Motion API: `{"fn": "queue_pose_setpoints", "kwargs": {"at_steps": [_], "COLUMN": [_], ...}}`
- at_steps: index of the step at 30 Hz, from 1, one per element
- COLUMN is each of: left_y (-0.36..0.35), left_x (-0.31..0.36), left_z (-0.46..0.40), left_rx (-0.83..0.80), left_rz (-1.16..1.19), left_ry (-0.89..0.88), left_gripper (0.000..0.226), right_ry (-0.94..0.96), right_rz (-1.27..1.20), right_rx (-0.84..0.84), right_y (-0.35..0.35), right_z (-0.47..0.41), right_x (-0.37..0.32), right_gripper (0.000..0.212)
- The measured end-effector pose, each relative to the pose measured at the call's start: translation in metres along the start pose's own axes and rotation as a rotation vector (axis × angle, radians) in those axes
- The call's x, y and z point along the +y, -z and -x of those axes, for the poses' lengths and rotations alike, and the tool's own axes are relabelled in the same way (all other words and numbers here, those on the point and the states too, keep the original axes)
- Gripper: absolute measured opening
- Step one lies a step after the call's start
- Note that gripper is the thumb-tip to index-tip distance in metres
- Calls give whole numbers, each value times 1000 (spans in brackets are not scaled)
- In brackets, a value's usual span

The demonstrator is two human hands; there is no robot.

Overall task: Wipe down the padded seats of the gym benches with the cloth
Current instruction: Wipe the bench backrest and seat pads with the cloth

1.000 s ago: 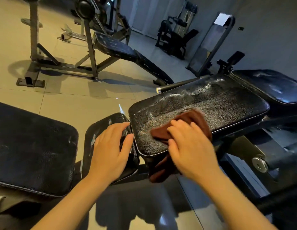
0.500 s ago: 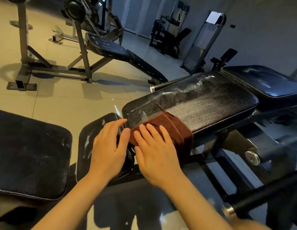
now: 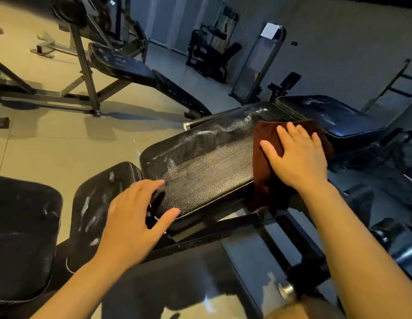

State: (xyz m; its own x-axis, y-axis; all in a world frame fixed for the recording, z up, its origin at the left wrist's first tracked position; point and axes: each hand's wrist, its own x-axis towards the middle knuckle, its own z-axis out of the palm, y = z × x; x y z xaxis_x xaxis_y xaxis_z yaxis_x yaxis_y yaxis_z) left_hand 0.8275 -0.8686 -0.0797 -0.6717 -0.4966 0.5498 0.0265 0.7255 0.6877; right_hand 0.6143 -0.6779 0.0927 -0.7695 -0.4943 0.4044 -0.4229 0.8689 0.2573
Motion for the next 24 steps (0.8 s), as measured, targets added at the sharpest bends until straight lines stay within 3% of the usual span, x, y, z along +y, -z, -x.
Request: {"fn": "queue_pose_setpoints", "kwargs": {"at_steps": [4, 10, 15, 19, 24], "left_y": [0, 0, 2, 10, 22], "left_x": [2, 4, 5, 4, -2], "left_z": [-2, -3, 1, 4, 12], "left_rx": [19, 75, 105, 105, -25], "left_rz": [0, 76, 79, 50, -53], "left_ry": [11, 175, 135, 130, 109], "left_gripper": [58, 60, 41, 37, 59], "right_ry": [35, 310, 479, 524, 334], "right_rz": [3, -168, -214, -228, -111], "right_rx": [32, 89, 16, 20, 10], "right_y": [-5, -30, -45, -40, -12], "right_z": [12, 71, 107, 88, 46], "right_x": [-20, -108, -179, -170, -104], "right_gripper": [78, 55, 52, 50, 50]}}
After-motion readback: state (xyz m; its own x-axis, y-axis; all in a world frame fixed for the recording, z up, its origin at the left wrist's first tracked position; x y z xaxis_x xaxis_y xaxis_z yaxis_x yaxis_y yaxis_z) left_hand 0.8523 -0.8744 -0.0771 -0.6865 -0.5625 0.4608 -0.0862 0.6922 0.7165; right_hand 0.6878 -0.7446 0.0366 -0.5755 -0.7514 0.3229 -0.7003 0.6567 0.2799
